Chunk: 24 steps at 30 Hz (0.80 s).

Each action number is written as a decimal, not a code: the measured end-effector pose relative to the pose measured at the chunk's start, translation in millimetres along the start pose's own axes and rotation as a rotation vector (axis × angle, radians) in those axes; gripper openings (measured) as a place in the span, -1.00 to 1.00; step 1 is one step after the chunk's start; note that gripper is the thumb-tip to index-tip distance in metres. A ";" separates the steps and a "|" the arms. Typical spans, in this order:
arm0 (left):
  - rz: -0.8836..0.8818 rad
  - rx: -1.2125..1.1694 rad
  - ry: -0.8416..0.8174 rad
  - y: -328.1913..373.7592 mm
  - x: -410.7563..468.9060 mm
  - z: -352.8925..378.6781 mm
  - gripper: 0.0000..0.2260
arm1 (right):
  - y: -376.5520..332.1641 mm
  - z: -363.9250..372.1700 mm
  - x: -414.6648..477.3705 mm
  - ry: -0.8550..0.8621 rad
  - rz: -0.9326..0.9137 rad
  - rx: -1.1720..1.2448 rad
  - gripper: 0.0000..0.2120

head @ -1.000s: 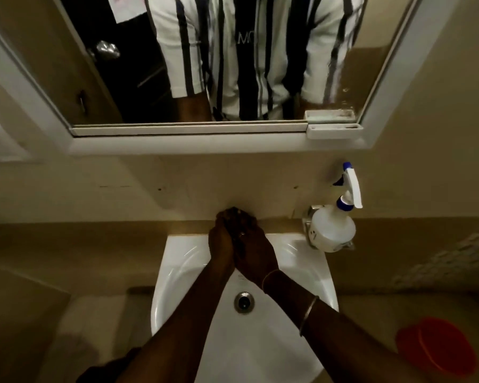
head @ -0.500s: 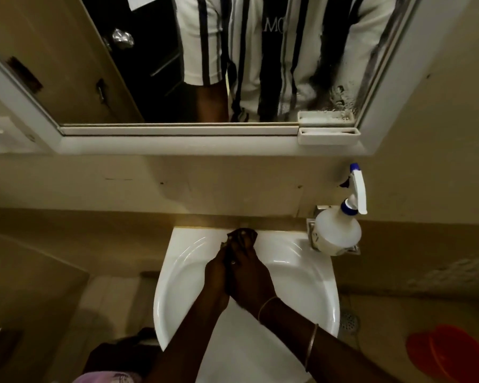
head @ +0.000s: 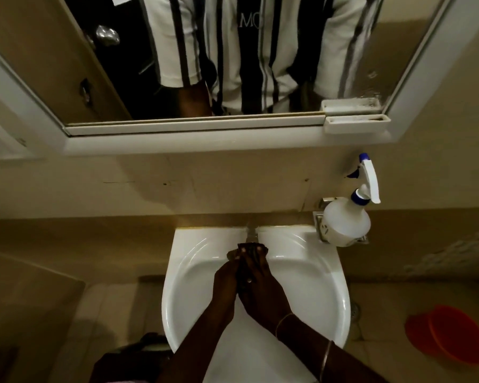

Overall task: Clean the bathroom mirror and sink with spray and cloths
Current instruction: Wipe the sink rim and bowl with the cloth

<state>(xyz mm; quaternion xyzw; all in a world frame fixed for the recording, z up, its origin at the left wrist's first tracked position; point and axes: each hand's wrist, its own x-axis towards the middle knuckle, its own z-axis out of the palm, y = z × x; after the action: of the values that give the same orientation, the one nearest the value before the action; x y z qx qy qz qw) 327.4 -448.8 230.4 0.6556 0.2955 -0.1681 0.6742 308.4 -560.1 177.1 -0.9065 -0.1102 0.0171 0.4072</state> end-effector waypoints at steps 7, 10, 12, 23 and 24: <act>0.041 0.111 -0.097 37.6 37.1 2.3 -0.81 | -7.7 0.9 35.3 0.072 0.054 0.004 -0.16; 0.020 0.096 -0.117 26.8 38.3 -2.3 -0.81 | -2.0 8.1 32.4 0.085 0.080 -0.018 -0.14; 0.024 0.082 -0.140 13.8 35.4 -8.1 -0.82 | -4.4 15.1 26.3 0.117 0.103 -0.028 -0.07; -0.087 0.162 -0.188 -21.0 10.0 -43.4 -0.78 | -14.1 55.5 -34.4 0.123 0.190 -0.004 -0.19; -0.074 0.168 -0.174 -23.1 8.9 -50.5 -0.78 | -17.3 62.8 -38.3 0.107 0.222 0.050 -0.17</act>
<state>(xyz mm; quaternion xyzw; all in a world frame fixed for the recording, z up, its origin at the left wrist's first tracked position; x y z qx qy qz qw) 311.0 -399.7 208.6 0.6813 0.2448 -0.2732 0.6335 260.3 -511.1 145.8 -0.9022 0.0133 0.0164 0.4307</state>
